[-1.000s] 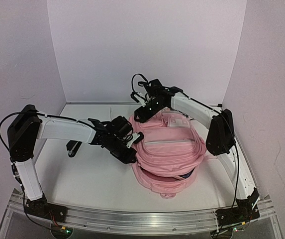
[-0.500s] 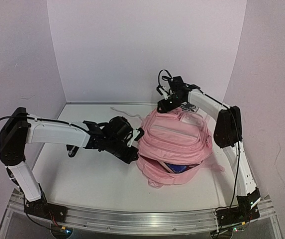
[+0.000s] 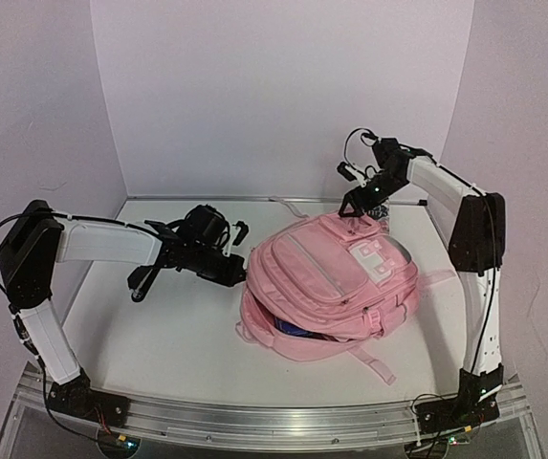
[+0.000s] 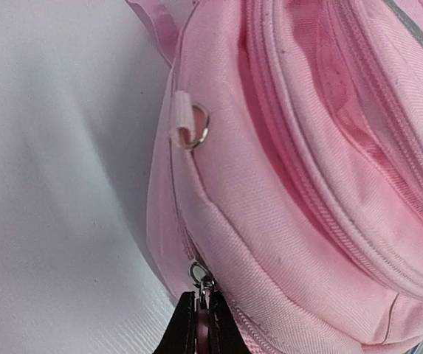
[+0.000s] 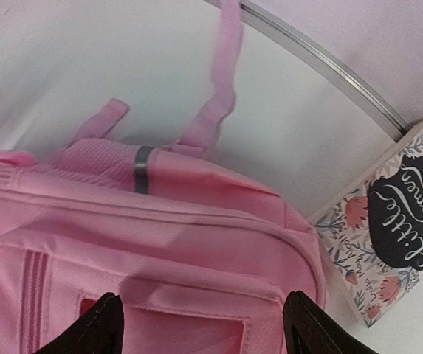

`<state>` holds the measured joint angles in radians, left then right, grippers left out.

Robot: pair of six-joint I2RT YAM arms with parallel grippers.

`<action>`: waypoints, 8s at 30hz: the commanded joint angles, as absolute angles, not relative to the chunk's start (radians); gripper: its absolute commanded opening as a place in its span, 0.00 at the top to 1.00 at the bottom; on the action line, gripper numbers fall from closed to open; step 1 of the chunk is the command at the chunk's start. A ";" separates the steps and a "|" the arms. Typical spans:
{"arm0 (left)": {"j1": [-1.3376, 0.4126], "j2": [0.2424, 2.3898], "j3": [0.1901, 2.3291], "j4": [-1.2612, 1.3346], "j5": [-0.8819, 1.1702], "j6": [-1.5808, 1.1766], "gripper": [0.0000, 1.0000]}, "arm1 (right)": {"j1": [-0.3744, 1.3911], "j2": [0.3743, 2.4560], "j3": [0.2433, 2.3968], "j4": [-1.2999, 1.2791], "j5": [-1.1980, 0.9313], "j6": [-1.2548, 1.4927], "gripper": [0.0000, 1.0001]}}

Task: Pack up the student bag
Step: Zip the student bag at the center of the board, then adjust the student bag at the center of the board.

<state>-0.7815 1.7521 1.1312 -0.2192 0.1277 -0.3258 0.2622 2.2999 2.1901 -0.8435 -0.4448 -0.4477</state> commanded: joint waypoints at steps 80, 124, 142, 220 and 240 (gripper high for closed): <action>-0.981 1.699 1.142 -0.344 -0.030 -0.166 1.00 | 0.611 2.552 2.403 -1.045 -0.567 -0.652 0.52; -0.982 1.761 1.228 -0.369 -0.003 -0.120 1.00 | 0.375 2.317 2.354 -0.981 -0.713 -0.680 0.14; -0.982 1.719 1.195 -0.368 -0.014 -0.125 1.00 | 0.587 2.468 2.352 -1.007 -0.635 -0.968 0.17; -0.703 2.162 1.973 -0.657 0.316 -0.368 0.33 | 0.090 1.935 1.975 -1.178 -0.532 -0.506 0.02; -0.681 2.325 2.023 -0.494 0.599 -0.369 0.60 | -0.160 1.823 1.411 -1.300 -0.357 -0.738 0.03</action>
<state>-0.6696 2.4320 2.1451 -0.5557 0.5131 -0.4075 -0.1738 1.7738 1.4024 -1.3144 -0.3416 -0.7586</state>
